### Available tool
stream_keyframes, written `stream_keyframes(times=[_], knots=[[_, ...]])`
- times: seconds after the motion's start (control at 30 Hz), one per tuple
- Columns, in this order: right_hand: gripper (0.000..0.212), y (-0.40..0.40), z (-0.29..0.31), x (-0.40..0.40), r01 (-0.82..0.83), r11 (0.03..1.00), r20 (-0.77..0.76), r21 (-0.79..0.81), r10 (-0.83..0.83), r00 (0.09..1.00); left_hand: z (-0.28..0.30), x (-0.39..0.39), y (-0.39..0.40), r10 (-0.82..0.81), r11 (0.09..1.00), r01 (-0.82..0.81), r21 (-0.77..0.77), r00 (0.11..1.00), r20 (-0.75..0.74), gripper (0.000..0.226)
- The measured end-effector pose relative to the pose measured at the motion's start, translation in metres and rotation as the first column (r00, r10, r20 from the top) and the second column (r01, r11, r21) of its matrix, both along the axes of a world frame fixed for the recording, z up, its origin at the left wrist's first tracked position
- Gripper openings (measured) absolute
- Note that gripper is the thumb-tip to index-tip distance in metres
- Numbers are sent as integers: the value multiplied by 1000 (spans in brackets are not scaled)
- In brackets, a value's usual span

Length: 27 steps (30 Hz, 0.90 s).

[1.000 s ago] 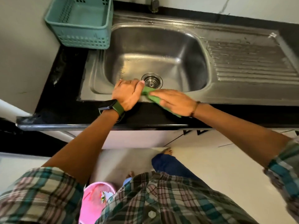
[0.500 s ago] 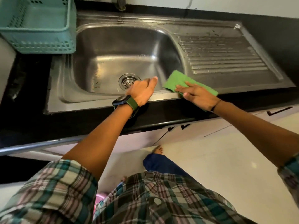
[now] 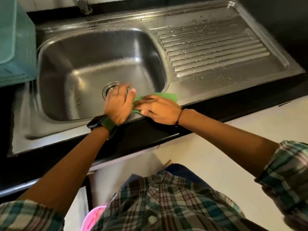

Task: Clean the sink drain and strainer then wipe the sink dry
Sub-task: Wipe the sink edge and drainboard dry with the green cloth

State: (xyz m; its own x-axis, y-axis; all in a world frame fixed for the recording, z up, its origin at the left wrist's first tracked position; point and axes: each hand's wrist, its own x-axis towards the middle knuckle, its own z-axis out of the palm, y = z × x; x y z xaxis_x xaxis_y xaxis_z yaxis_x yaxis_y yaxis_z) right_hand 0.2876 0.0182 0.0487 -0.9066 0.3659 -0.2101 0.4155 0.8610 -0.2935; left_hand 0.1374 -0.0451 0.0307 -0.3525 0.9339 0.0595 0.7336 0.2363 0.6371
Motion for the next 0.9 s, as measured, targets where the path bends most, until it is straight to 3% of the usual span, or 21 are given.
stream_keyframes(times=[0.07,0.2,0.33,0.4,0.53,0.73,0.9], knots=[[40,9,-2,23,45,999,-22,5,-44,999,-3,2,5,-105,994,101,-47,989,-105,56],[39,33,3,83,281,959,33,41,-282,959,-3,18,25,-274,961,270,-66,960,-56,53],[40,41,14,113,561,823,78,87,-567,820,-3,48,49,-472,880,471,-65,882,-4,58],[39,32,14,98,635,765,49,111,-642,765,-6,57,52,-558,830,554,-63,826,-83,59],[36,4,16,71,668,743,-106,47,-661,743,-14,60,54,-638,764,639,-87,728,-253,74],[32,17,26,63,629,770,-74,106,-624,778,-16,57,55,-674,738,670,-81,725,-146,77],[47,23,-4,62,646,755,66,115,-655,753,-14,59,53,-667,743,650,-156,702,-249,78]])
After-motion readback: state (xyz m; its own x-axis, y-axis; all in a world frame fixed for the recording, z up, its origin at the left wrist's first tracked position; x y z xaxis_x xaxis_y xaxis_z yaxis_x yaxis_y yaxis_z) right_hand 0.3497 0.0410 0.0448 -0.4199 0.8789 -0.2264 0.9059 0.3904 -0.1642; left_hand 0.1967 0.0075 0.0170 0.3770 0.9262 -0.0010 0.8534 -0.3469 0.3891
